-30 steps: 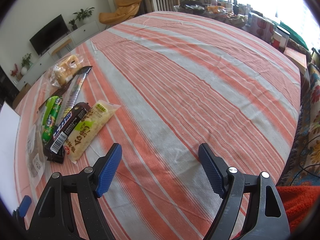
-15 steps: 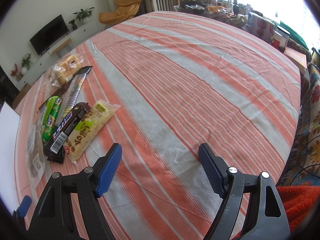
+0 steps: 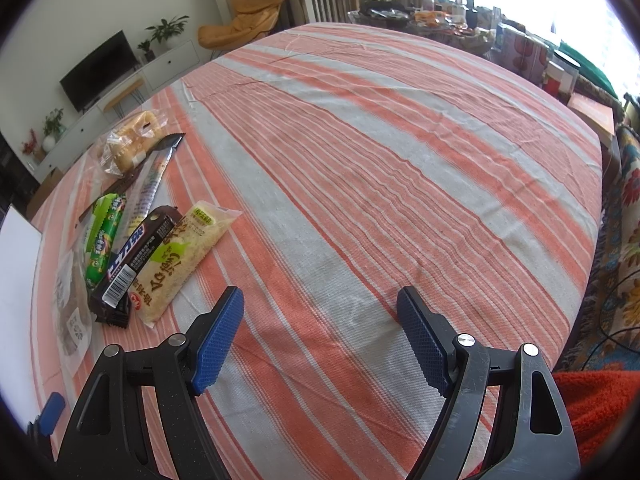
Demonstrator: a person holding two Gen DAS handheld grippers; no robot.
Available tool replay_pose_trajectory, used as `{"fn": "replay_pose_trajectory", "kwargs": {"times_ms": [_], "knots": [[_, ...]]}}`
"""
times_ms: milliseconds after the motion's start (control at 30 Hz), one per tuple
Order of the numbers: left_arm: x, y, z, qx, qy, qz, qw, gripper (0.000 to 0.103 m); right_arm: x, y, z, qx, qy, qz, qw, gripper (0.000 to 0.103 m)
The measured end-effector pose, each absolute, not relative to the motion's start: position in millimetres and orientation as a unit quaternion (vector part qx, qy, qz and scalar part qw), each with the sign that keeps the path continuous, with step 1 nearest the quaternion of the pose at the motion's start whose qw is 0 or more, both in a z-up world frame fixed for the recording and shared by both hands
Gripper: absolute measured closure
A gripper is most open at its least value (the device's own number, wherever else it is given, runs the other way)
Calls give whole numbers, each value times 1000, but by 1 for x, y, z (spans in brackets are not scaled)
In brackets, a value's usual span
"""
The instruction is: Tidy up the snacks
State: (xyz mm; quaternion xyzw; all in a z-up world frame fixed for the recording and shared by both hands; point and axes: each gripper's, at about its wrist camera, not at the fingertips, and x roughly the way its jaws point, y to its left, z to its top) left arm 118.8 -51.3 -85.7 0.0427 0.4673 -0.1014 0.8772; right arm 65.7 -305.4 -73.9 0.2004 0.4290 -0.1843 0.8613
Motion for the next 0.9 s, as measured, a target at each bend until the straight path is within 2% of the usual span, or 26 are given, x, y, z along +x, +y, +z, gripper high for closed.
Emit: {"fn": "replay_pose_trajectory", "kwargs": {"times_ms": [100, 200, 333, 533, 733, 800, 900], "knots": [[122, -38, -76, 13, 494, -122, 861, 1, 62, -311, -74, 218, 422, -178, 862, 21], [127, -18, -54, -41, 481, -120, 867, 1, 59, -315, -74, 231, 418, -174, 861, 21], [154, -17, -33, -57, 477, -119, 869, 1, 59, -313, -73, 221, 422, -179, 861, 21], [211, -60, -27, -33, 501, -117, 857, 1, 58, -315, -71, 227, 419, -175, 861, 21], [255, -83, -65, 28, 541, -65, 838, 1, 58, -315, -70, 226, 420, -173, 862, 21], [251, -68, -73, 7, 550, -69, 832, 3, 55, -318, -70, 233, 418, -169, 862, 21], [233, -37, -76, -28, 542, -94, 834, 14, 55, -320, -69, 242, 414, -166, 862, 21]]}}
